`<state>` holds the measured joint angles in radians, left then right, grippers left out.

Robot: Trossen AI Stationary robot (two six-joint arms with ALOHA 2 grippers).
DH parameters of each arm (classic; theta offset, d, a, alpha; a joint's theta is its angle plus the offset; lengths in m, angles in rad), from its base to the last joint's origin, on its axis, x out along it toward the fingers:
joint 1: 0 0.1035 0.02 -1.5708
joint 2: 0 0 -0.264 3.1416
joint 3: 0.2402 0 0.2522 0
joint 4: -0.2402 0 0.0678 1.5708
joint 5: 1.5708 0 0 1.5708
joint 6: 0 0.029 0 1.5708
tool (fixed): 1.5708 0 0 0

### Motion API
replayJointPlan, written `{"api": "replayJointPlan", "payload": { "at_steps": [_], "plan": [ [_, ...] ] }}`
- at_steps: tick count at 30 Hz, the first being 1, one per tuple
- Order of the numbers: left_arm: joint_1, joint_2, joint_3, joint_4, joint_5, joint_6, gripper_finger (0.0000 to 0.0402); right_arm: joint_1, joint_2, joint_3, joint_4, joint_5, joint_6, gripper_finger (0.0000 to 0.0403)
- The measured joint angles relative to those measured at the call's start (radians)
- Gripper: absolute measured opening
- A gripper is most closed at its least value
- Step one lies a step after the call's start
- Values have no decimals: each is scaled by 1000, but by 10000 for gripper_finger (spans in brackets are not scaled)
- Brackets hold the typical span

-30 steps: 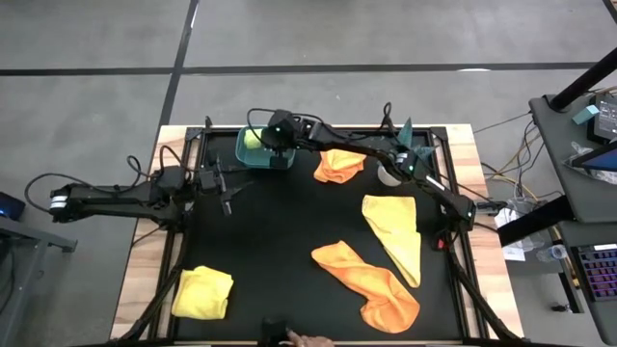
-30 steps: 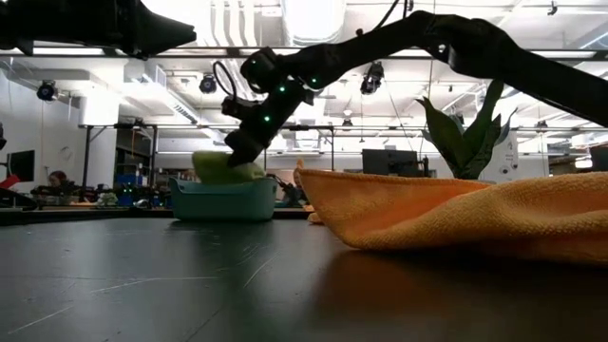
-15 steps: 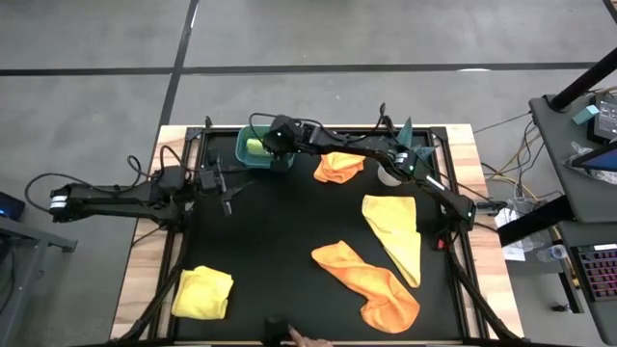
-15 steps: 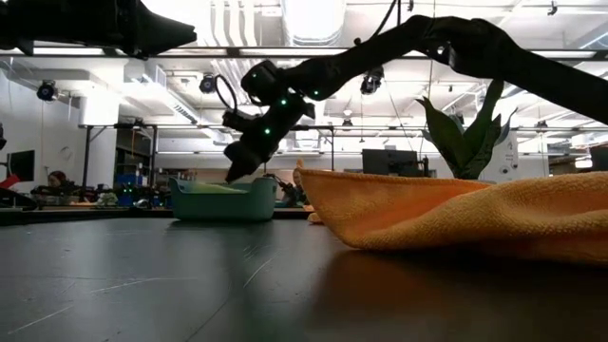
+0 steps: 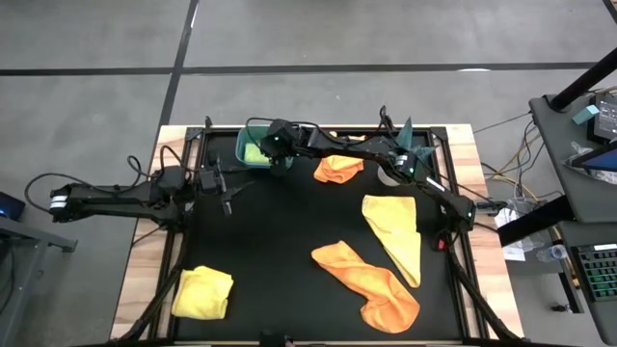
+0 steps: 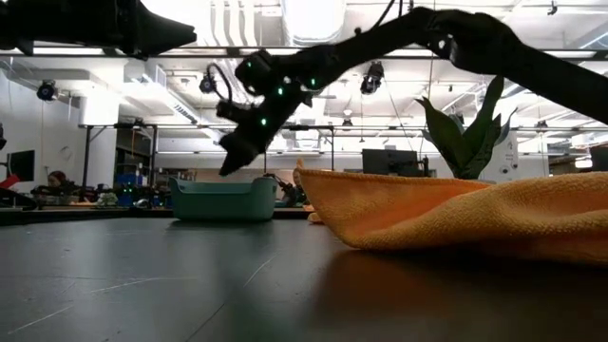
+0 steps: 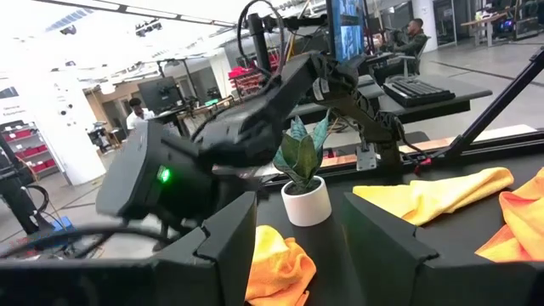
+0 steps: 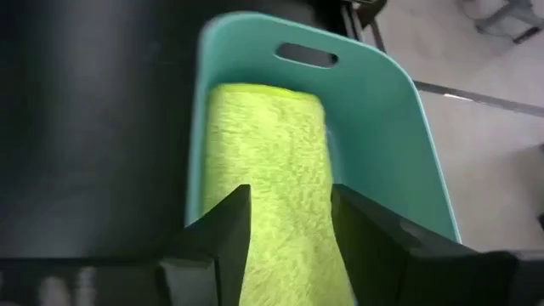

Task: Fold microfiber towels
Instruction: Fold the top orange microfiber cloth

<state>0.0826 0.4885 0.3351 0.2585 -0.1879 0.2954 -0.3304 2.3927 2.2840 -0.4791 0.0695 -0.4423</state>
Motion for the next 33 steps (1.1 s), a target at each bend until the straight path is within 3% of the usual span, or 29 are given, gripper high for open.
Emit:
{"api": "replayJointPlan", "payload": {
  "at_steps": [12, 18, 24, 29, 33],
  "plan": [
    [0, 37, -1, -7, 0, -2, 160, 111, -208, -7, -470, 1, 142, 84],
    [0, 84, -1, 28, 0, -4, 160, 140, -267, -9, -714, 1, 464, 63],
    [0, 126, -1, 64, 0, -4, 160, 138, -266, -26, -918, 12, 667, 81],
    [0, 149, -1, 76, 0, -4, 160, 138, -264, -120, -927, 12, 721, 107],
    [0, 148, -1, 75, 0, -4, 160, 131, -264, -222, -925, 85, 753, 122]
  ]
}}
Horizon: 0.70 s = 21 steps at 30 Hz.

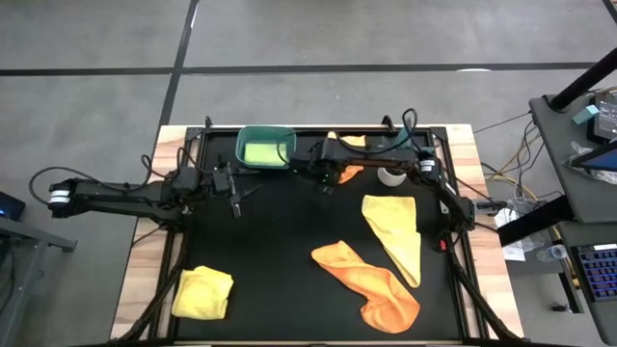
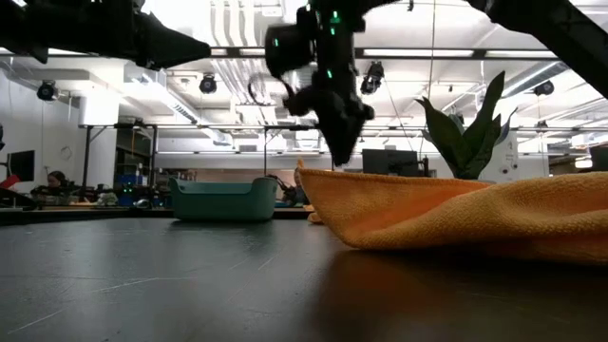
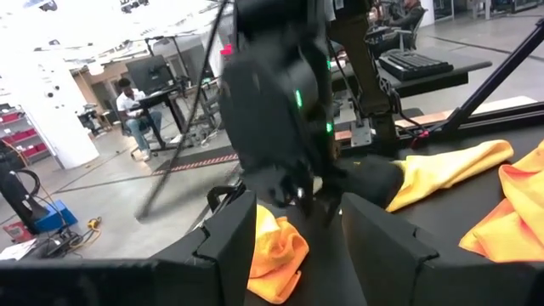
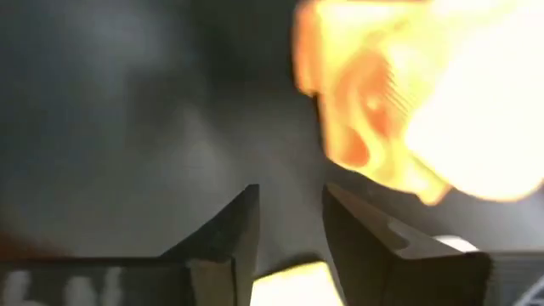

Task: Fold microfiber towels
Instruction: Fold the top orange microfiber cloth

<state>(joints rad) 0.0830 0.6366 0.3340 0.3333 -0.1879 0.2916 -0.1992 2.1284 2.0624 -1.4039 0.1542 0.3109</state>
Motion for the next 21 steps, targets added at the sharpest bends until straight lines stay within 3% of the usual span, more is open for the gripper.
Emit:
{"api": "replayJointPlan", "payload": {
  "at_steps": [5, 16, 21],
  "plan": [
    [0, -2, 0, -1, 0, 0, 160, -26, 0, -137, 62, 109, 65, 125],
    [0, -2, 0, -2, 0, 1, 160, -69, -2, -327, 306, 112, 72, 124],
    [0, 1, 0, -1, 0, 2, 160, -69, -3, -360, 363, 111, 24, 86]
  ]
}}
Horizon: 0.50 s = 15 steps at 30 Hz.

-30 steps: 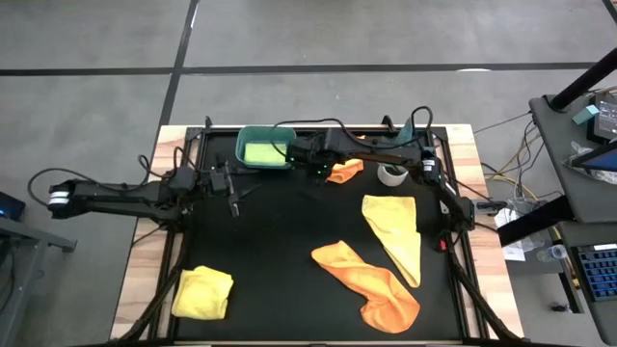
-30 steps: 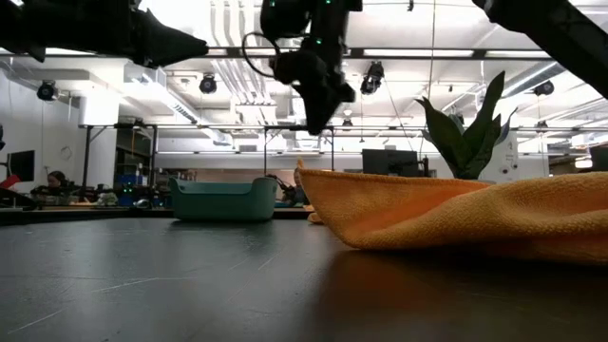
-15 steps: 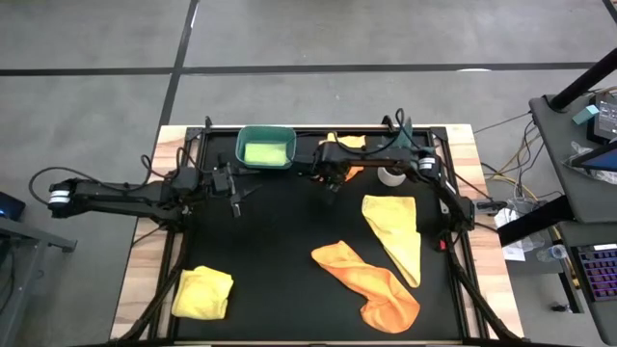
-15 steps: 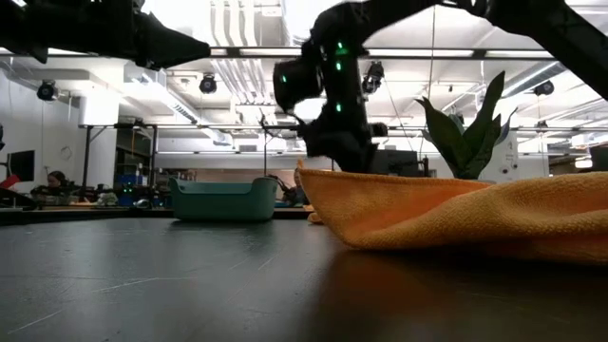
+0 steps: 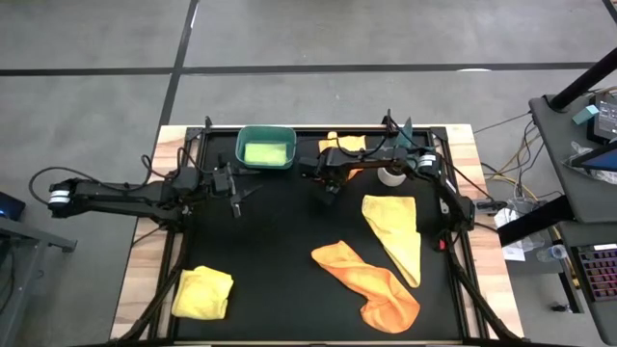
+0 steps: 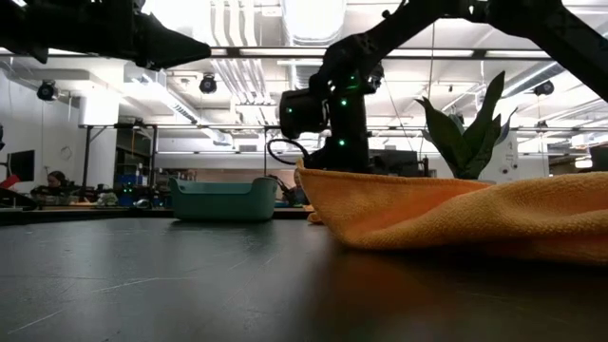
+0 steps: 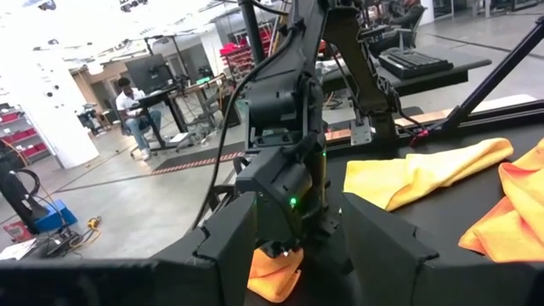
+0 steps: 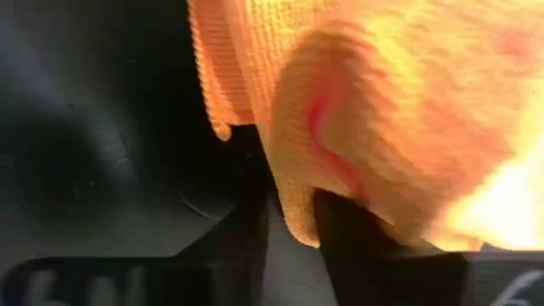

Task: Fold microfiber towels
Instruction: Fold the top orange microfiber cloth

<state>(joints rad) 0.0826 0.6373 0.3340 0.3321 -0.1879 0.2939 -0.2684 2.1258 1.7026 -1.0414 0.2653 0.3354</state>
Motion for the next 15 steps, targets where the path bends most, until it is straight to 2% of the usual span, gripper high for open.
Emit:
{"api": "replayJointPlan", "payload": {
  "at_steps": [4, 5, 11, 15],
  "plan": [
    [0, 2, 0, 0, 0, 0, 160, 1, -3, -26, 41, -6, -45, 22],
    [0, 2, 0, 1, 0, 0, 160, 2, -3, -30, 45, -6, -54, 17],
    [0, 5, 0, 0, 0, 0, 160, 34, -29, -23, 45, -1, -112, 9],
    [0, 7, 0, 1, 0, 0, 160, 82, -110, -11, 57, -17, -168, 9]
  ]
}}
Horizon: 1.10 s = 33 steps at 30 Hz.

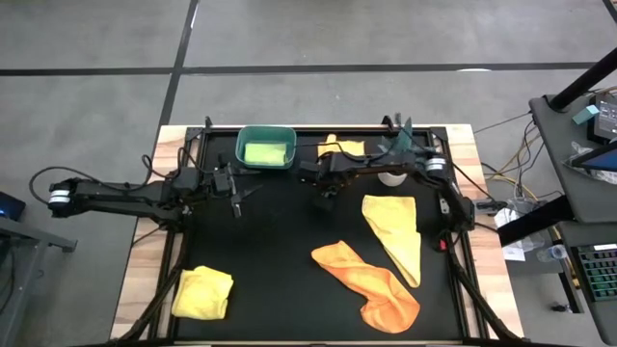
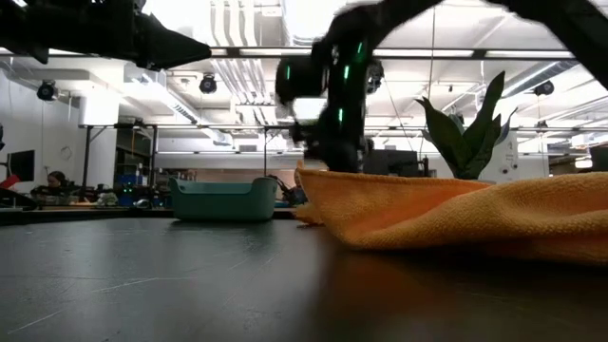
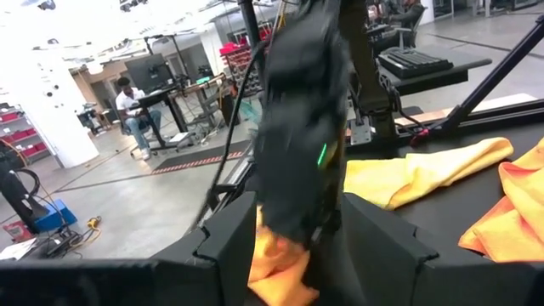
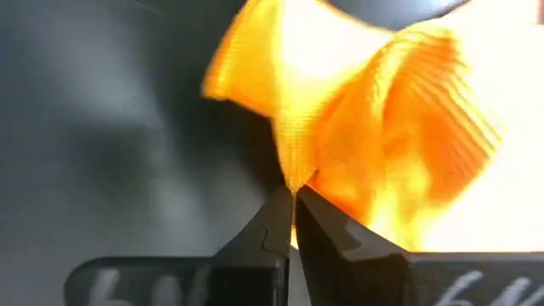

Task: Fold microfiber towels
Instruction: Fold the top orange microfiber cloth

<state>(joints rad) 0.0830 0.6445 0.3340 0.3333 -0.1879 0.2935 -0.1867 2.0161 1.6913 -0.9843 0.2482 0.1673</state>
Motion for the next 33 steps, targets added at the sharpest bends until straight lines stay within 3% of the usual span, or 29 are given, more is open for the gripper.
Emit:
{"api": "replayJointPlan", "payload": {
  "at_steps": [8, 17, 21, 27, 33],
  "plan": [
    [0, 38, 0, 23, 0, -5, 160, 51, -237, -46, 103, -87, -3, 8],
    [-7, 180, 0, 210, 118, -50, 163, 60, -463, -247, 504, -204, -64, 8],
    [-33, 263, 0, 256, 119, 4, 193, 60, -501, -299, 564, -207, -94, 8],
    [-49, 409, 0, 480, 101, 65, 256, 60, -506, -311, 573, -207, -119, 8],
    [-48, 535, 22, 581, 76, 114, 269, 60, -505, -312, 574, -208, -135, 8]
  ]
}}
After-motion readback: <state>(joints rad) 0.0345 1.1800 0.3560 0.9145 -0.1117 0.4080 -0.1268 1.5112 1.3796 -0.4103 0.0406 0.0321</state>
